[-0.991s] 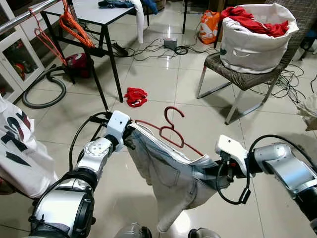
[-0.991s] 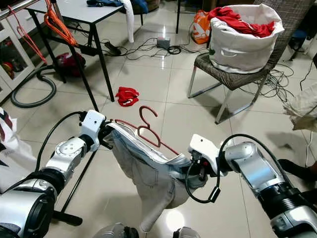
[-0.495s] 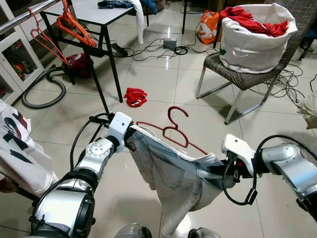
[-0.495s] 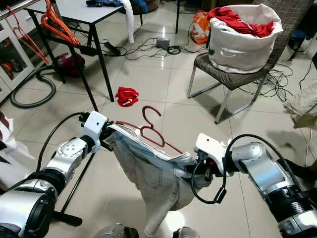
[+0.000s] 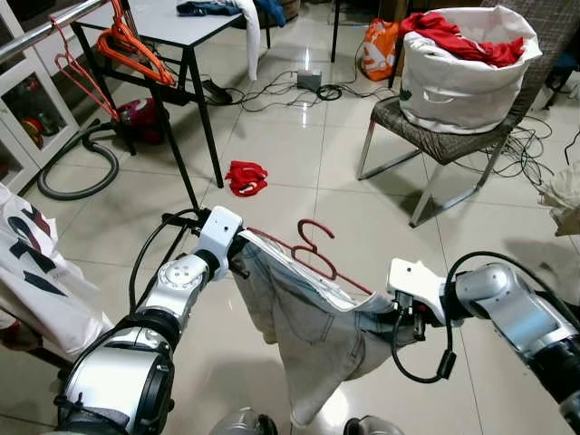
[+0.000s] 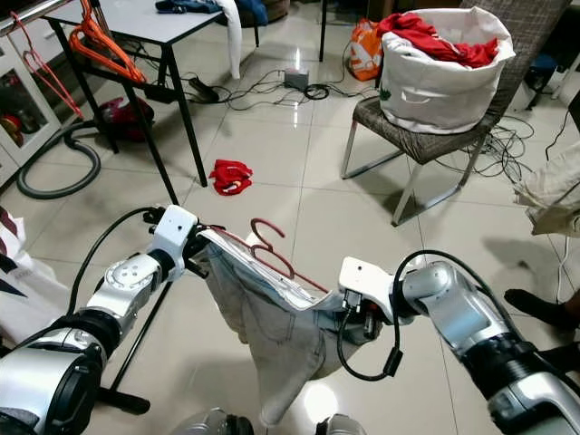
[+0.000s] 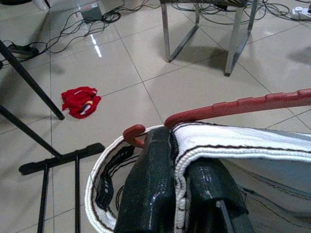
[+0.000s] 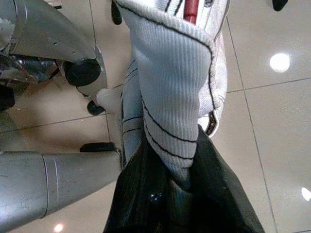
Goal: Hang hanger
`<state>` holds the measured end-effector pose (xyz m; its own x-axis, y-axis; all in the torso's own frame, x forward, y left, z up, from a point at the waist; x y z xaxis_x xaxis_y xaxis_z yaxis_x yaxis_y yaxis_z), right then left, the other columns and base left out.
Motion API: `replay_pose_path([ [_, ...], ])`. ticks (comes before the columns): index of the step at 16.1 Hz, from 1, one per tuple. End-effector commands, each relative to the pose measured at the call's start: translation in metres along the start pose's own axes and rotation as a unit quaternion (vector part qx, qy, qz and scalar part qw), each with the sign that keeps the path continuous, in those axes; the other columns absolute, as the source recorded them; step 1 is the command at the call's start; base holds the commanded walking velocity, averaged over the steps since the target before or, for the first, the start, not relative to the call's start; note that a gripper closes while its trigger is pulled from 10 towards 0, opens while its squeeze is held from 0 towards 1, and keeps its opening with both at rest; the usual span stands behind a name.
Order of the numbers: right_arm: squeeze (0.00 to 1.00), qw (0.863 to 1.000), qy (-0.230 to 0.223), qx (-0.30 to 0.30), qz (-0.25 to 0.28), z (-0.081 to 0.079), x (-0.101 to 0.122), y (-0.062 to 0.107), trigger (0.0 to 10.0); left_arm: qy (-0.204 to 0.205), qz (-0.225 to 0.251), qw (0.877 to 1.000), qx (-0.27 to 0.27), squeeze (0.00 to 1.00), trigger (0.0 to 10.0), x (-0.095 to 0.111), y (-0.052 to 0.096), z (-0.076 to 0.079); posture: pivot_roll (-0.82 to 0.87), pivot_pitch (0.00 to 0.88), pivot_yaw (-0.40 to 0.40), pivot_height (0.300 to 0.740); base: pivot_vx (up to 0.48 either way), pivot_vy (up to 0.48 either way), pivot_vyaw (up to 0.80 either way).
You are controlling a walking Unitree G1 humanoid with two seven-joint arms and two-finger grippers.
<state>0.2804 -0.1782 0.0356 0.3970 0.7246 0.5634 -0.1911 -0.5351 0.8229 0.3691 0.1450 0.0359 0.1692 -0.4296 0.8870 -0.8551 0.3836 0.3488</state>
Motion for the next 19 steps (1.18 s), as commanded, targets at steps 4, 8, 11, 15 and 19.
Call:
replay_pose_path([
  [4,0.00,0.995,-0.083,-0.051,0.012,0.021,-0.003,-0.001,10.0,-0.003,0.021,0.999,0.033,0.00,0.0,0.012,0.001,-0.018,-0.17,0.000,0.071,0.740,0.000,0.000,0.00],
  [8,0.00,0.986,-0.153,-0.027,0.057,0.020,0.005,0.002,10.0,0.000,0.019,0.999,0.034,0.00,0.0,0.010,0.002,-0.018,-0.17,0.000,0.071,0.740,0.000,0.000,0.00],
  [11,0.00,0.991,-0.131,-0.032,0.015,0.020,-0.010,0.001,10.0,-0.002,0.024,0.999,0.037,0.00,0.0,0.013,0.001,-0.018,-0.17,0.000,0.070,0.740,0.000,0.000,0.00],
  [15,0.00,0.992,-0.122,-0.031,-0.008,0.017,-0.020,0.003,10.0,-0.101,0.042,0.991,0.083,0.00,0.0,0.030,0.002,-0.037,-0.18,0.000,0.066,0.740,0.000,0.000,0.00],
  [19,0.00,0.992,-0.118,-0.025,-0.025,0.014,-0.030,0.004,10.0,-0.205,0.066,0.970,0.114,0.00,0.0,0.054,0.004,-0.054,-0.18,0.000,0.064,0.740,0.000,0.000,0.00],
])
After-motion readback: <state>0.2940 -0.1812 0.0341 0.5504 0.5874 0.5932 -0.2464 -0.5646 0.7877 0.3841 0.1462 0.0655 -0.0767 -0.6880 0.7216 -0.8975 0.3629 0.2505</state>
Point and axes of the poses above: a point about 5 cm out from each wrist's last joint towards the gripper, its own y axis pointing back from the gripper into the wrist, its own x axis along the axis of the wrist's last joint, z = x × y, the point moved 4 cm from there along -y, pointing out of the wrist towards the gripper, and after that the axes turned 9 degrees about -y, right-handed, at the moved point
